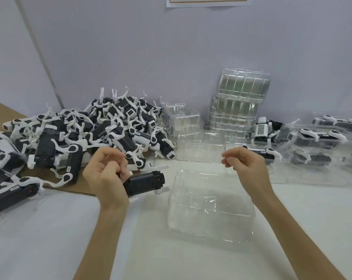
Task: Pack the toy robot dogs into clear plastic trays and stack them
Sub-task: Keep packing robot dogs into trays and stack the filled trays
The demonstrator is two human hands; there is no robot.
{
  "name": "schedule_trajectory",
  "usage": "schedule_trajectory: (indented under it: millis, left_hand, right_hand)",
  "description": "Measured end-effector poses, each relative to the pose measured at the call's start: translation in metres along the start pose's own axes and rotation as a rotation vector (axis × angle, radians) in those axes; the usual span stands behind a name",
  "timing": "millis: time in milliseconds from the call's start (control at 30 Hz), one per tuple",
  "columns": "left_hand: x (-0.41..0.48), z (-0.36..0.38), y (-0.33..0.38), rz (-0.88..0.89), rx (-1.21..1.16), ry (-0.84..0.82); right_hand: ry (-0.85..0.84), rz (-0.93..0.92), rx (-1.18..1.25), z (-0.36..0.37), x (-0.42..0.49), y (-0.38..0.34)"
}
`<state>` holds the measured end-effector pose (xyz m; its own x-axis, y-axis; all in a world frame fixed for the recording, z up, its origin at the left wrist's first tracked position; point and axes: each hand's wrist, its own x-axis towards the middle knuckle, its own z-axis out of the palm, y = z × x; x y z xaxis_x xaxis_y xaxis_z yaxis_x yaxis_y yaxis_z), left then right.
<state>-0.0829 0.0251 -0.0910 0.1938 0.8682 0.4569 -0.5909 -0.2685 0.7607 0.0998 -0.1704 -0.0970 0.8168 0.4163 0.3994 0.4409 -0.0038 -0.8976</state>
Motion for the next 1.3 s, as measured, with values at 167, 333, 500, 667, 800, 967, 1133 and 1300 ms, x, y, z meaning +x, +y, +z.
schedule_trajectory:
  millis: [167, 333, 500, 667, 800, 967, 1133, 1300]
  left_hand:
    - [0.008, 0.017, 0.025, 0.004, -0.138, -0.051]
    - [0.005, 0.043, 0.051, 0.155, -0.168, -0.21]
    - [-0.017, 0.071, 0.056, 0.329, -0.135, -0.382]
    - [-0.025, 0.073, 0.039, 0.408, 0.115, -0.452]
    - [-0.012, 0.058, 0.015, -0.182, 0.278, -0.573]
    - [-0.023, 0.044, -0.006, -0.667, -0.115, -0.714]
    - [-0.024, 0.044, -0.013, -0.611, -0.207, -0.393]
    - [-0.021, 0.035, -0.014, -0.522, -0.104, -0.635]
  right_hand:
    - [-0.035, -0.21, -0.166, -0.004, -0.003, -0.01]
    - [-0.311, -0.196, 0.078, -0.006, -0.007, -0.022]
    - [-0.659, 0.077, 0.476, 0.0, -0.014, -0.03]
    - [-0.483, 0.019, 0.532, -0.003, -0.011, -0.031]
    - [-0.386, -0.106, 0.566, -0.008, -0.007, -0.029]
    - [-0.465, -0.137, 0.367, 0.0, -0.011, -0.027]
    - [-0.624, 0.278, 0.604, -0.005, -0.006, -0.024]
    - [-0.54, 0.112, 0.403, -0.003, -0.005, -0.02]
